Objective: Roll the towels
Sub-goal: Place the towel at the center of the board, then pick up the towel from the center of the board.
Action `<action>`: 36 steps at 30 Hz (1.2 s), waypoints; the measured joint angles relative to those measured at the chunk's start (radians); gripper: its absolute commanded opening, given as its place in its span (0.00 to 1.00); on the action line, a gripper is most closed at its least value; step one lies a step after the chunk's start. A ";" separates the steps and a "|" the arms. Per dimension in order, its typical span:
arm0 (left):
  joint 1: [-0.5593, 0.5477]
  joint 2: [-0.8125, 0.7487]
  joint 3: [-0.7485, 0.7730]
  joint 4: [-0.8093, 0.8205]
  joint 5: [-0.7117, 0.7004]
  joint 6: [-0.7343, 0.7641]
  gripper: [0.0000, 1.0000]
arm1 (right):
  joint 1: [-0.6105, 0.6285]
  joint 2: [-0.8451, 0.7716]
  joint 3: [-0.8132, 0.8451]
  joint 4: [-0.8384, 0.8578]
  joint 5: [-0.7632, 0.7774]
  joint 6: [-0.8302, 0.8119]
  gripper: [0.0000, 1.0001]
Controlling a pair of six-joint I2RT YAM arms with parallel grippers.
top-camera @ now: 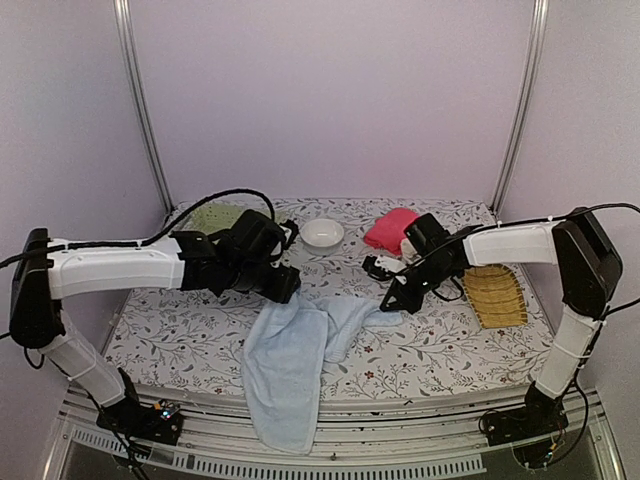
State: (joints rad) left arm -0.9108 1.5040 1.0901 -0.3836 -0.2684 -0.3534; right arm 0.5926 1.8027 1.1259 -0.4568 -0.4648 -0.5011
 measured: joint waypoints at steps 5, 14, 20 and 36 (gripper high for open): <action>-0.040 0.132 0.040 -0.040 -0.069 -0.052 0.54 | -0.035 0.009 0.011 0.002 0.051 0.036 0.06; 0.121 0.007 -0.024 -0.153 -0.214 -0.064 0.61 | -0.152 0.009 0.012 0.001 0.113 0.078 0.33; 0.165 -0.158 -0.041 -0.154 -0.210 -0.059 0.62 | -0.152 -0.068 0.011 -0.005 0.146 0.068 0.35; -0.095 0.264 0.122 0.043 0.150 -0.027 0.59 | 0.001 -0.175 -0.061 -0.003 -0.008 -0.067 0.21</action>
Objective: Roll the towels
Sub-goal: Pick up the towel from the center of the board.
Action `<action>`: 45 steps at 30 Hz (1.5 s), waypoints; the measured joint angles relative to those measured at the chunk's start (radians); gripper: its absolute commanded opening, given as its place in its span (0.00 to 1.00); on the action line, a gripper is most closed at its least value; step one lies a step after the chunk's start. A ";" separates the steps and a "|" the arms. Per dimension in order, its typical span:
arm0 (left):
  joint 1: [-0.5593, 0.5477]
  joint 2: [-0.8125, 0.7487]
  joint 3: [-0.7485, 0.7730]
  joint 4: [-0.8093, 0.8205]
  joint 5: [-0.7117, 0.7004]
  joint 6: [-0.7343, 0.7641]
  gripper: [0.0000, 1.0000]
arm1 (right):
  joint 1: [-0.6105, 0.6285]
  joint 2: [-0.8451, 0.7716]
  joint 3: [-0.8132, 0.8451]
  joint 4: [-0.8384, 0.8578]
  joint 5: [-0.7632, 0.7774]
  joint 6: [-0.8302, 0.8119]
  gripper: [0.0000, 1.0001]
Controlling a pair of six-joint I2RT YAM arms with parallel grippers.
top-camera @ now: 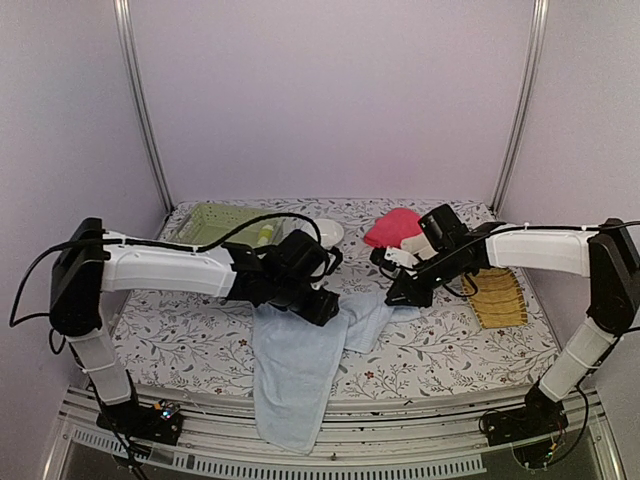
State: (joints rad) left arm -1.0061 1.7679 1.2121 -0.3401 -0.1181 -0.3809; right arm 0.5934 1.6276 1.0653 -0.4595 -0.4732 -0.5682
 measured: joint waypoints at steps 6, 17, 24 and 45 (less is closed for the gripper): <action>-0.033 0.162 0.145 -0.044 -0.032 -0.059 0.58 | -0.012 0.005 -0.024 0.005 0.013 0.002 0.22; -0.082 0.410 0.417 -0.204 -0.113 -0.081 0.59 | -0.018 0.006 -0.025 0.012 0.022 0.002 0.23; -0.116 0.450 0.448 -0.341 -0.223 -0.090 0.51 | -0.018 0.006 -0.025 0.012 0.023 0.002 0.24; -0.082 0.167 0.219 -0.384 -0.367 -0.131 0.00 | -0.018 0.030 -0.025 0.012 0.030 0.002 0.24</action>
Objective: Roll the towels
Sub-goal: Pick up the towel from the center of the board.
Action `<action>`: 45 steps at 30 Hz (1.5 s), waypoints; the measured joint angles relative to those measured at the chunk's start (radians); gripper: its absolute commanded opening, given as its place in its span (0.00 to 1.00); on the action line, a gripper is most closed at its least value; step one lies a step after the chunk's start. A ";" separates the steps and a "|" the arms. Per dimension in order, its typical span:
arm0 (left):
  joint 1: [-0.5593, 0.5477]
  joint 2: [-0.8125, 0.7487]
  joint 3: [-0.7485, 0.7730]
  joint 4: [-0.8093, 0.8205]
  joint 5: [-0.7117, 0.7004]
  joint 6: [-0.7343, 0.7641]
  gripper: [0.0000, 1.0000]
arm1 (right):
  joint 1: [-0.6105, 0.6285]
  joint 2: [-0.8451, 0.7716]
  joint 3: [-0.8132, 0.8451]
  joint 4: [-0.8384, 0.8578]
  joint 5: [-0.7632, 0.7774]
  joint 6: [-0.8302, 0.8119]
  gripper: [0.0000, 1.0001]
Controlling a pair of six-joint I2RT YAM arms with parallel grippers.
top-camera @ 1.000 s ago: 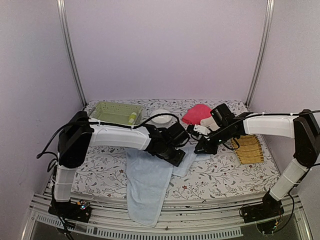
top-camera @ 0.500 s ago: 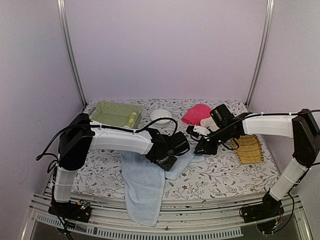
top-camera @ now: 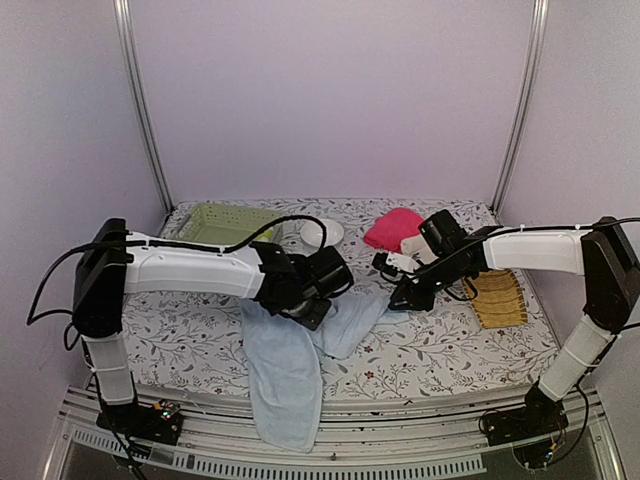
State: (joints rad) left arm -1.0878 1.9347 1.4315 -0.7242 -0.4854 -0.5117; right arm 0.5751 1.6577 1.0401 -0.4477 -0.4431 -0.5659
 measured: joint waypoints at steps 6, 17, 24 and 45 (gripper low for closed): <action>0.057 -0.131 -0.137 0.079 0.040 -0.010 0.00 | 0.005 0.000 0.000 -0.005 -0.048 -0.004 0.25; 0.204 -0.364 -0.399 0.152 0.055 -0.025 0.00 | 0.239 0.041 0.113 -0.034 -0.022 -0.023 0.32; 0.230 -0.465 -0.462 0.185 0.051 -0.026 0.00 | 0.333 0.201 0.175 -0.030 0.063 -0.022 0.39; 0.284 -0.500 -0.507 0.216 0.054 0.000 0.00 | 0.385 0.333 0.237 -0.041 0.114 -0.005 0.54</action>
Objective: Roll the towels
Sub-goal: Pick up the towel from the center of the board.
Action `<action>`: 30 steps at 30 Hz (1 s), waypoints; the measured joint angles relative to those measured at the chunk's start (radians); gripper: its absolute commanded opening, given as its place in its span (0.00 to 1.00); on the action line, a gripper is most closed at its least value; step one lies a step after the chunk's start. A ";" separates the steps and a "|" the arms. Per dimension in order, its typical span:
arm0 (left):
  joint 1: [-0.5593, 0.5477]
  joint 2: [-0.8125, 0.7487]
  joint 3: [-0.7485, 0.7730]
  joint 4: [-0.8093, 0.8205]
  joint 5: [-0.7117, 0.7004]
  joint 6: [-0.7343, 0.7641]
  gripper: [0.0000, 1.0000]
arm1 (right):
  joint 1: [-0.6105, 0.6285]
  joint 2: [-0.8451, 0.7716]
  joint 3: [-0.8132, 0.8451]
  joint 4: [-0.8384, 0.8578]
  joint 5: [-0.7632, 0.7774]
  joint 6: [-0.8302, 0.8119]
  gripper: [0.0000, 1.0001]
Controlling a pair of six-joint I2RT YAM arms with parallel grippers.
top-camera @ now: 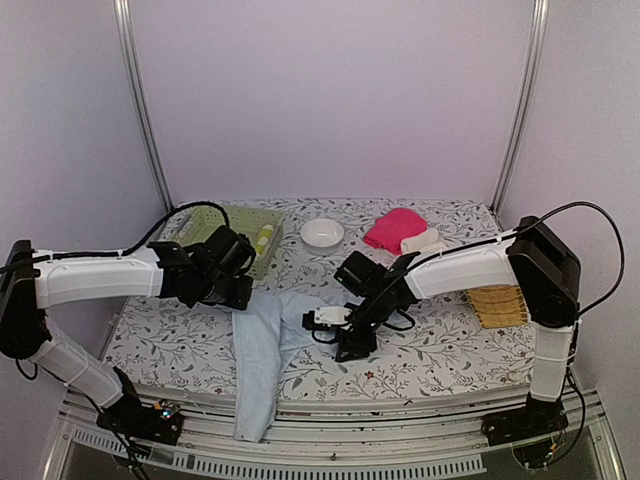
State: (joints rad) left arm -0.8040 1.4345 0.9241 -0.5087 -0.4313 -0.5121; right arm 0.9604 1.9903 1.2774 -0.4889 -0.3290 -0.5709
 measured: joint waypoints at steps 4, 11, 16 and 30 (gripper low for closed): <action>0.009 0.000 0.000 0.000 0.001 0.010 0.00 | 0.001 0.008 0.011 0.008 0.033 0.013 0.54; 0.018 0.000 0.002 -0.001 0.000 0.023 0.00 | 0.011 0.009 0.012 0.028 0.131 0.041 0.54; 0.021 0.000 0.006 -0.002 0.001 0.029 0.00 | 0.015 0.010 0.013 0.070 0.255 0.068 0.40; 0.078 -0.040 0.072 -0.062 -0.053 0.079 0.00 | -0.060 -0.235 -0.005 0.037 0.460 0.048 0.05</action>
State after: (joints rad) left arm -0.7258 1.3945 0.9958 -0.5705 -0.4843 -0.4335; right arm 0.9005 1.7554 1.2724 -0.4515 0.1307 -0.5232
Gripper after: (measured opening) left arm 0.028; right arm 0.066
